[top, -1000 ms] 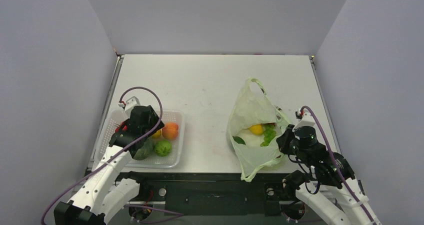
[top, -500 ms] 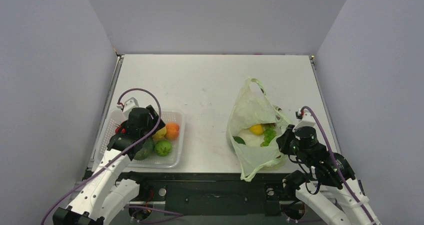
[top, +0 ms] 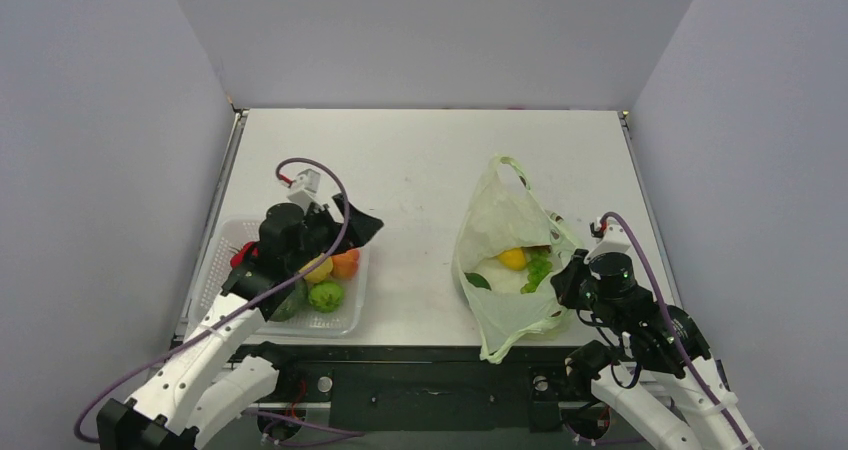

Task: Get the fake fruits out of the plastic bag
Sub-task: Place the fake fruit in the bin, then take out the fake fruit from the plastic bag.

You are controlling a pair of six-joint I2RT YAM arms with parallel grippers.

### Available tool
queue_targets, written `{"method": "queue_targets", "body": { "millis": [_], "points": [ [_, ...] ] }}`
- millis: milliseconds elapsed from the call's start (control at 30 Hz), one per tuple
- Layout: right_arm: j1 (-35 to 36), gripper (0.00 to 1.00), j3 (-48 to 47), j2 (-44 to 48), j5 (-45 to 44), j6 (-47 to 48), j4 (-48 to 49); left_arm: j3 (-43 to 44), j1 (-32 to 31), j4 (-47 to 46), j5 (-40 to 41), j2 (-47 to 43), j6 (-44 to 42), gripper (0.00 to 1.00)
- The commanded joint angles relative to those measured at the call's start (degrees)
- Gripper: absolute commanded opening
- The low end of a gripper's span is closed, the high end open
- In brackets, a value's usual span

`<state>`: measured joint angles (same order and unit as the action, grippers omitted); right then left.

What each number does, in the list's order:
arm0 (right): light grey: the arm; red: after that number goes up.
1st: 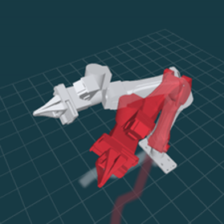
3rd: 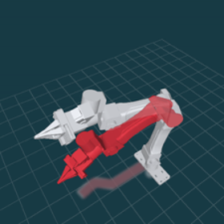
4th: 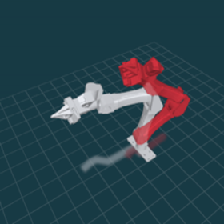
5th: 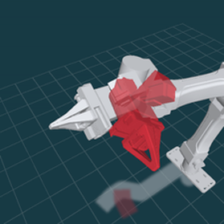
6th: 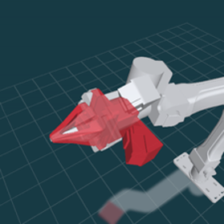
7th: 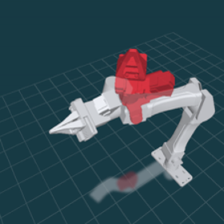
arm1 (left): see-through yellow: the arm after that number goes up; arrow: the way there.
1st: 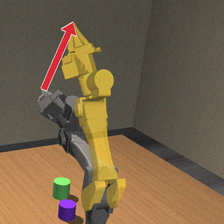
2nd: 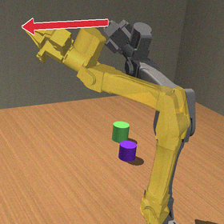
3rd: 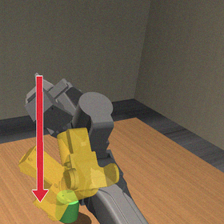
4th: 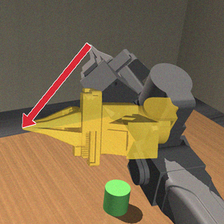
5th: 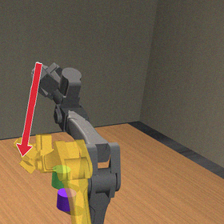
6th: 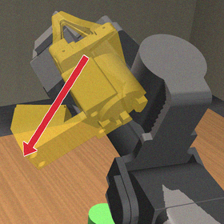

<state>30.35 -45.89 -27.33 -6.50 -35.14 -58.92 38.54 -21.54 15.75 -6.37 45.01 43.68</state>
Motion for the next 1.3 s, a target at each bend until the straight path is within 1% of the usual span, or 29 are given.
{"method": "queue_targets", "body": {
  "millis": [0,33,67,100,133,233,333,433,567,600,733,767,800,833,867,900,1000,1133,1267],
  "points": [
    [-0.2,0.00,0.3,0.0,3.3,0.9,2.3,4.8,-14.8,-16.6,-5.3,6.8,0.1,0.77],
    [-0.2,0.00,0.4,-0.5,4.1,1.1,2.4,6.1,-17.3,-17.3,-4.0,8.6,-1.1,0.77],
    [-0.2,0.00,0.6,-1.1,5.5,1.1,2.5,8.9,-21.7,-17.8,-2.5,12.4,-1.5,0.77],
    [-0.1,0.00,1.4,-1.5,7.0,1.0,2.5,10.1,-23.5,-19.4,-2.6,14.4,-2.1,0.76],
    [0.0,0.00,1.8,-2.4,9.4,0.7,2.7,13.1,-26.7,-20.3,-3.1,18.7,-2.5,0.76],
    [0.7,0.00,3.6,-3.9,12.4,-0.3,2.8,19.4,-33.9,-19.0,-3.2,26.8,-5.2,0.71],
    [2.7,0.00,5.6,-3.5,14.2,-2.1,4.3,25.5,-38.6,-16.9,-2.2,35.7,-7.7,0.69],
    [5.2,0.00,6.1,-4.4,13.1,-3.0,4.6,30.0,-42.3,-13.1,-1.4,43.0,-10.0,0.65],
    [8.1,0.00,6.3,-4.8,9.6,-3.9,5.0,35.5,-44.1,-10.2,-1.5,50.1,-11.1,0.61],
    [8.5,0.00,6.3,-4.7,9.1,-4.1,5.0,36.2,-44.2,-8.1,-1.3,51.2,-11.5,0.60],
    [8.8,0.00,6.8,-3.2,8.1,-4.4,4.9,39.2,-45.1,-0.5,4.6,55.8,-12.6,0.56],
    [8.8,0.00,6.8,-3.1,8.2,-4.4,4.9,40.1,-45.4,0.8,8.4,56.7,-12.9,0.56],
    [8.9,0.00,6.6,-3.1,8.2,-4.3,4.8,40.5,-46.0,4.0,12.1,57.2,-13.7,0.56],
    [8.9,0.00,6.6,-3.2,8.1,-4.1,4.8,41.7,-46.4,6.6,14.1,58.2,-14.1,0.57],
    [8.9,0.00,6.6,-3.3,7.9,-4.0,4.8,42.3,-47.1,8.0,17.9,58.7,-14.9,0.58],
    [8.9,0.00,6.7,-3.3,7.6,-4.1,5.1,43.6,-47.5,10.5,19.6,59.7,-15.2,0.59],
    [8.9,0.00,6.6,-4.0,7.5,-4.2,5.6,45.2,-49.4,13.6,27.5,61.3,-15.8,0.62],
    [8.9,0.00,5.6,-4.2,6.8,-4.0,5.5,47.3,-50.7,17.1,32.5,64.2,-16.2,0.67],
    [8.9,0.00,4.6,-4.7,6.7,-3.5,5.0,50.1,-50.8,22.0,33.3,68.3,-16.2,0.70]
  ]
}}
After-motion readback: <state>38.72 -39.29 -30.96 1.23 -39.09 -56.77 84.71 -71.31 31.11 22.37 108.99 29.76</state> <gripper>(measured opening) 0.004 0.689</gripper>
